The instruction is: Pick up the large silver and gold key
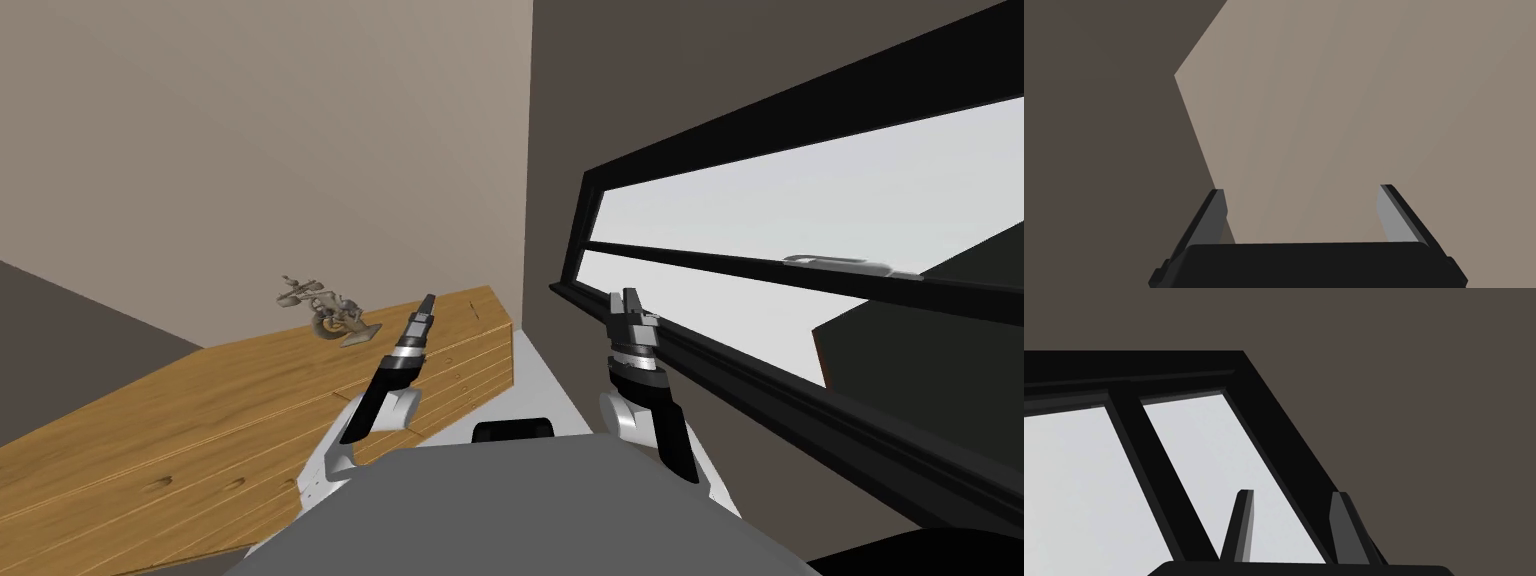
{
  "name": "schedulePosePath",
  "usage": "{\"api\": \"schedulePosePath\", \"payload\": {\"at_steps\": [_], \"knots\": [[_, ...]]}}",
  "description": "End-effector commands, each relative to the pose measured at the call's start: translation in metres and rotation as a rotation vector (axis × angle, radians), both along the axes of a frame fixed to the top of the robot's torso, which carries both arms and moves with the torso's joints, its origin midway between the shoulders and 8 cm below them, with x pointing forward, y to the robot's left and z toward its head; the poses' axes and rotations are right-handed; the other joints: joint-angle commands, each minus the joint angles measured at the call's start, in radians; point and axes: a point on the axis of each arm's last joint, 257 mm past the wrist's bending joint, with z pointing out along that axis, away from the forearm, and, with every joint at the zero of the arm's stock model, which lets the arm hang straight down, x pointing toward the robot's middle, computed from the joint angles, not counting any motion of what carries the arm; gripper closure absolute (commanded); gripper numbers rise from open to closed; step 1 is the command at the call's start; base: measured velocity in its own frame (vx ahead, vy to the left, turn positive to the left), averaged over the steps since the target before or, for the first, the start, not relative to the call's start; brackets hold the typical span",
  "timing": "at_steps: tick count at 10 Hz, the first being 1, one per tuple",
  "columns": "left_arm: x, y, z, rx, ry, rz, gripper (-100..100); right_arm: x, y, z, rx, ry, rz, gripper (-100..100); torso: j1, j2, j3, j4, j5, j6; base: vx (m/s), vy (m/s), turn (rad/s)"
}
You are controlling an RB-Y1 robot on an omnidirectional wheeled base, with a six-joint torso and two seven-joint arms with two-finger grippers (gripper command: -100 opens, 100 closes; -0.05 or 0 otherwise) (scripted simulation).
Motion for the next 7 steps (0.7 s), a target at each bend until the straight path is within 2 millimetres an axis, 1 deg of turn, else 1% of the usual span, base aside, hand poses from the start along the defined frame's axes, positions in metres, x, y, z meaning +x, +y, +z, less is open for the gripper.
{"api": "schedulePosePath", "payload": {"at_steps": [1, 2, 5, 6, 7], "knots": [[0.013, 0.004, -0.009, 0.034, 0.045, 0.005, -100, 0.0, 0.0, 0.0, 0.0, 0.0, 0.0, 0, 0.0, 0.0, 0.0, 0.0, 0.0, 0.0, -0.083, -0.023, -0.187], [0.015, 0.005, -0.012, 0.033, 0.061, 0.01, -100, 0.0, 0.0, 0.0, 0.0, 0.0, 0.0, 0, 0.0, 0.0, 0.0, 0.0, 0.0, 0.001, -0.071, -0.018, -0.095], [0.034, 0.011, -0.031, 0.092, 0.146, 0.017, -100, 0.0, 0.0, 0.0, 0.0, 0.0, 0.0, 0, 0.0, 0.0, 0.0, 0.0, 0.0, 0.0, -0.084, -0.037, -0.158], [0.036, 0.013, -0.036, 0.091, 0.169, 0.023, -100, 0.0, 0.0, 0.0, 0.0, 0.0, 0.0, 0, -0.001, 0.0, 0.0, 0.0, 0.0, 0.001, -0.067, -0.029, -0.102], [0.044, 0.016, -0.044, 0.12, 0.204, 0.023, -100, 0.0, 0.0, 0.0, 0.0, 0.0, 0.0, 0, 0.0, 0.0, 0.0, 0.0, 0.0, 0.0, -0.067, -0.023, -0.195]]}}
